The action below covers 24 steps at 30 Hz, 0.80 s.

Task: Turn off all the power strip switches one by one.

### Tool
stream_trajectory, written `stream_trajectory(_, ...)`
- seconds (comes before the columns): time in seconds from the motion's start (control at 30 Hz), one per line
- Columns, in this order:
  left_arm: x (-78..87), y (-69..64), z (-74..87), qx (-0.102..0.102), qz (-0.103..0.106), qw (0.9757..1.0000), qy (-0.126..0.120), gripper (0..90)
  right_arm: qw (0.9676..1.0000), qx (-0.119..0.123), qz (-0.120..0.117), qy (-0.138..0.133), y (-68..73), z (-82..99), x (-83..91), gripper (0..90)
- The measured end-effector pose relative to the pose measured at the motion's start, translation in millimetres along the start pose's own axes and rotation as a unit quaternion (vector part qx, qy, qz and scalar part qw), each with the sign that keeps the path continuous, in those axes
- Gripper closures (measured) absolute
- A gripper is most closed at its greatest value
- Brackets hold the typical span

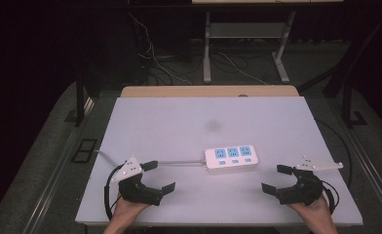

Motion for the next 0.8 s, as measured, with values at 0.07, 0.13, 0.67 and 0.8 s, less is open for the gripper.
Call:
stream_trajectory(0.07,-0.7,0.0,0.3,0.002,0.001,1.0,0.001,0.0,1.0,0.0,-0.001,0.002,0.2,0.2,-0.3,0.7)
stream_trajectory(0.13,-1.3,0.3,1.2,0.002,0.001,1.0,0.004,0.0,1.0,0.0,-0.001,0.005,0.6,1.0,-0.9,0.7)
stream_trajectory(0.67,-5.0,4.3,4.6,-0.001,-0.007,0.9999,0.011,0.0,0.9991,0.007,-0.002,0.042,2.2,2.4,-6.1,0.7)
stream_trajectory(0.8,-4.6,5.1,4.6,0.001,-0.007,0.9999,0.011,0.0,0.9981,0.02,-0.005,0.057,1.7,-2.1,-8.2,0.7)
Point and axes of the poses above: each handheld gripper's, and its own axes: x roughly backward along the jaws, z roughly out of its underside, y roughly to its left, the point moved 9 cm from there along -x, roughly forward along the jaws, and after that the axes turned 15 degrees about x, right-handed, at the moved point
